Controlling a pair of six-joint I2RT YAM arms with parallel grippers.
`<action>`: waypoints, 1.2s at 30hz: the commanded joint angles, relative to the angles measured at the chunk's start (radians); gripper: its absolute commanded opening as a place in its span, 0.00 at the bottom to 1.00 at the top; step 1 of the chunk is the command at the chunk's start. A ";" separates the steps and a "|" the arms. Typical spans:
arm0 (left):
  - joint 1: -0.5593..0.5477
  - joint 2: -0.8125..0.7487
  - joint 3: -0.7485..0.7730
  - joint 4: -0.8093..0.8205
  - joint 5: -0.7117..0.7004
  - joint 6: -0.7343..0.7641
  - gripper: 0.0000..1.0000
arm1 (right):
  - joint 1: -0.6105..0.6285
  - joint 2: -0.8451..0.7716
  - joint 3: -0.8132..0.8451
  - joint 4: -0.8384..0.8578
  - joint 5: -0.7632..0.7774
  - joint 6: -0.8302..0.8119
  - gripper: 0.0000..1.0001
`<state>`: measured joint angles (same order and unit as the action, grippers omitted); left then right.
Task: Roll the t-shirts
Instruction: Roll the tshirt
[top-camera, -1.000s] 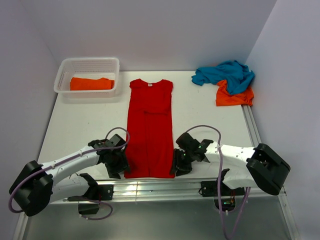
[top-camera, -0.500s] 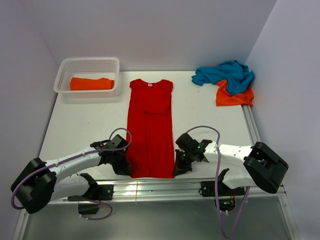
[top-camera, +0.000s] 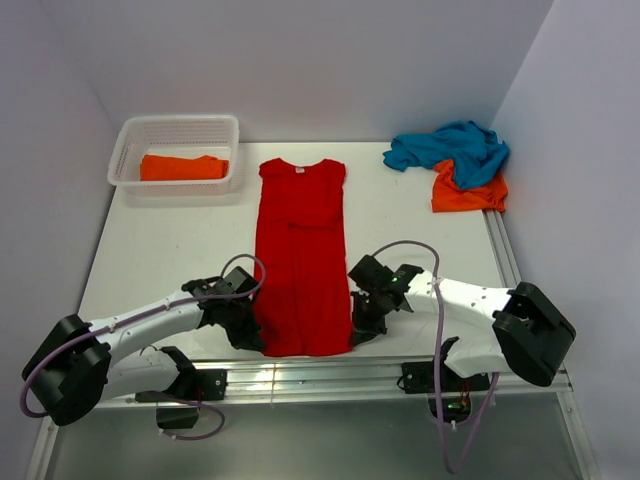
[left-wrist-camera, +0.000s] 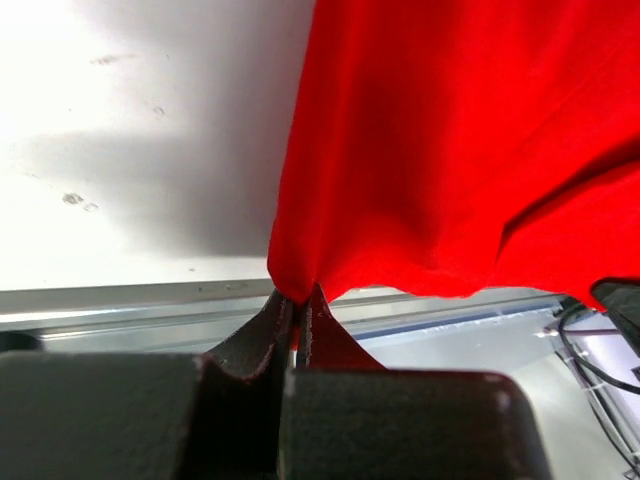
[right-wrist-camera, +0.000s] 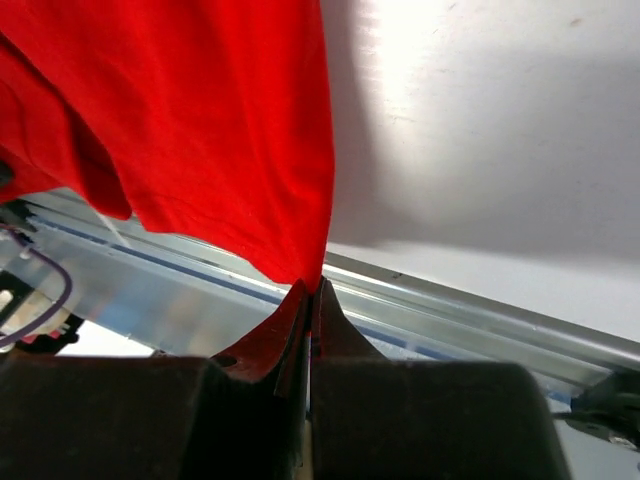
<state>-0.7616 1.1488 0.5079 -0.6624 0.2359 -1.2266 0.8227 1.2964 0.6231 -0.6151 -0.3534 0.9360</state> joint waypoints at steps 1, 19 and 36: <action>0.002 -0.012 0.041 0.001 0.049 -0.045 0.00 | -0.043 -0.003 0.044 -0.075 -0.024 -0.040 0.00; 0.222 0.064 0.198 -0.065 0.132 0.076 0.00 | -0.218 0.101 0.234 -0.163 -0.082 -0.177 0.00; 0.403 0.216 0.334 -0.097 0.164 0.234 0.00 | -0.295 0.293 0.432 -0.201 -0.095 -0.226 0.00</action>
<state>-0.3801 1.3518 0.8024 -0.7464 0.3805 -1.0466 0.5392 1.5635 0.9905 -0.7902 -0.4393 0.7345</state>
